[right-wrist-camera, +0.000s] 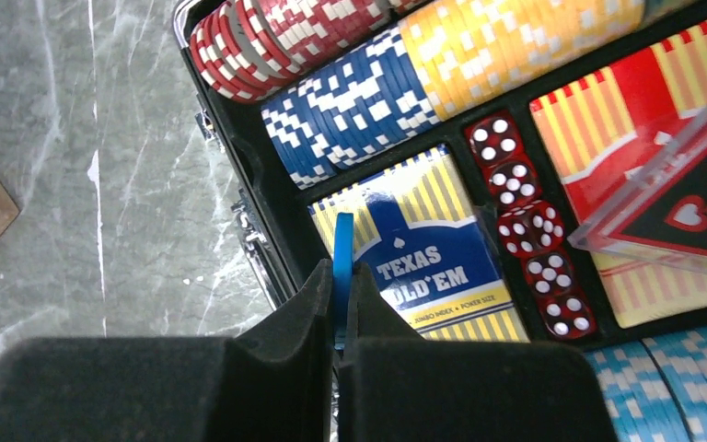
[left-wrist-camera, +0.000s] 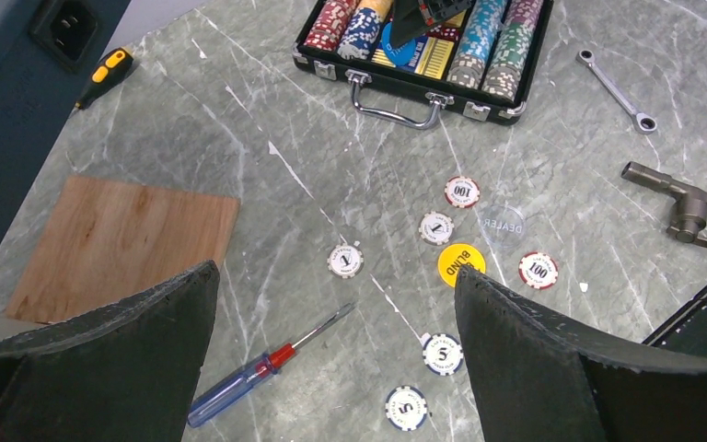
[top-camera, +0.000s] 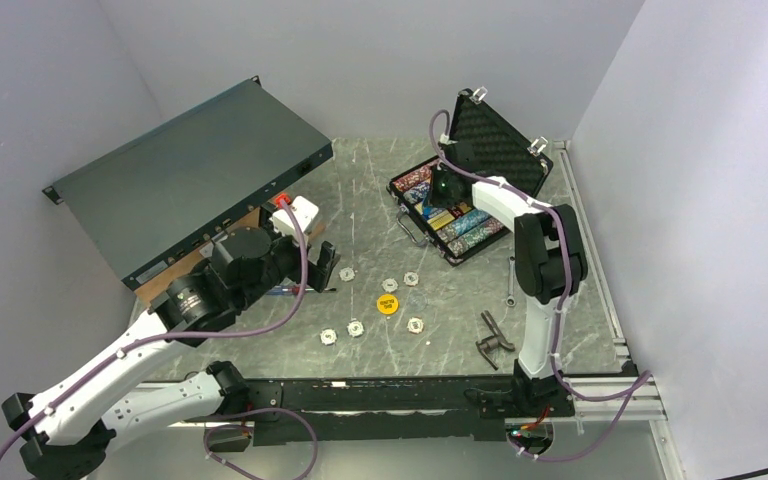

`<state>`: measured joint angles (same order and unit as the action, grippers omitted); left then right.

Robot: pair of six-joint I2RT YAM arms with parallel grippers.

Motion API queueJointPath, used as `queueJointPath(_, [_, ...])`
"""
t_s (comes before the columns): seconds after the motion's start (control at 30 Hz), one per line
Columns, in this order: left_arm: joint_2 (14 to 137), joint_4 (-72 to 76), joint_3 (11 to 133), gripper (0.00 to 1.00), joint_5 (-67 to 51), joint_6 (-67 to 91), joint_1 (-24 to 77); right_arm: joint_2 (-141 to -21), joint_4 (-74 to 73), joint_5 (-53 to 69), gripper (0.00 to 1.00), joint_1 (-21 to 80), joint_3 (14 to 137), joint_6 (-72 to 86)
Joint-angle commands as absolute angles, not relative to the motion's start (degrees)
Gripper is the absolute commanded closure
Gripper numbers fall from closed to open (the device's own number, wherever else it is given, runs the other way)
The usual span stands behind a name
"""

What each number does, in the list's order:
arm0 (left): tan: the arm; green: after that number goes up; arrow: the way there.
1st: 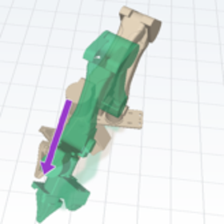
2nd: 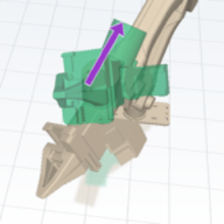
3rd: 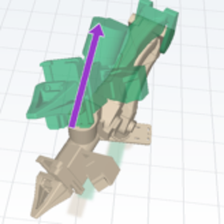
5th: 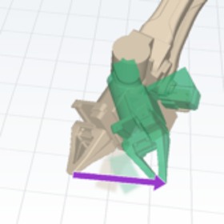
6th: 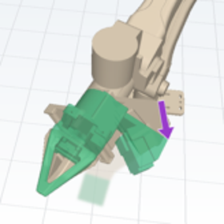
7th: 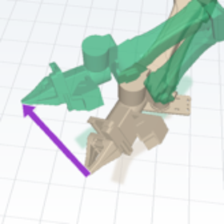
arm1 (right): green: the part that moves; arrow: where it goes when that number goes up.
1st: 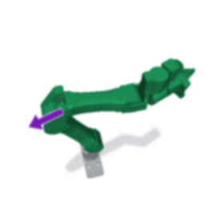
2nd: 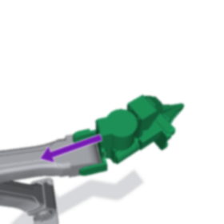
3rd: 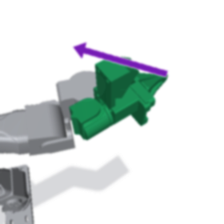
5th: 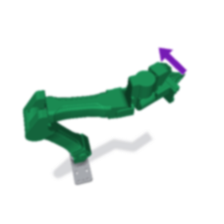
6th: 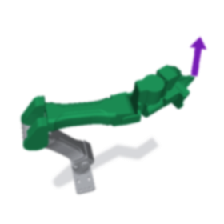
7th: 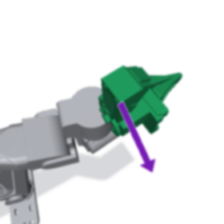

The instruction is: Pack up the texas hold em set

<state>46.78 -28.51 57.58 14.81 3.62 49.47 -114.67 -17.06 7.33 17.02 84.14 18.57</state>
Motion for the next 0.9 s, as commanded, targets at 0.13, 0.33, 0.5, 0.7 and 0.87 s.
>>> queueJointPath(0.13, [47.5, -26.5, 57.7, 0.01, 14.5, 3.2, 49.0, -115.6, -14.1, 12.5, 0.94, 16.0, 86.1, 18.8])
queueJointPath(0.33, [47.9, -26.3, 57.5, 0.01, 14.2, 3.3, 48.7, -116.2, -13.4, 13.5, 0.90, 15.1, 85.9, 18.8])
queueJointPath(0.5, [48.5, -26.4, 57.6, 0.01, 14.2, 3.5, 48.5, -117.8, -13.9, 14.2, 0.83, 14.7, 87.3, 18.3])
queueJointPath(0.7, [49.0, -26.4, 57.5, 0.01, 14.5, 3.6, 48.4, -120.0, -16.0, 12.9, 0.79, 14.7, 90.8, 17.0])
queueJointPath(0.87, [49.4, -26.6, 57.5, 0.01, 14.2, 3.6, 48.4, -120.8, -18.2, 10.7, 0.68, 14.6, 93.6, 16.0])
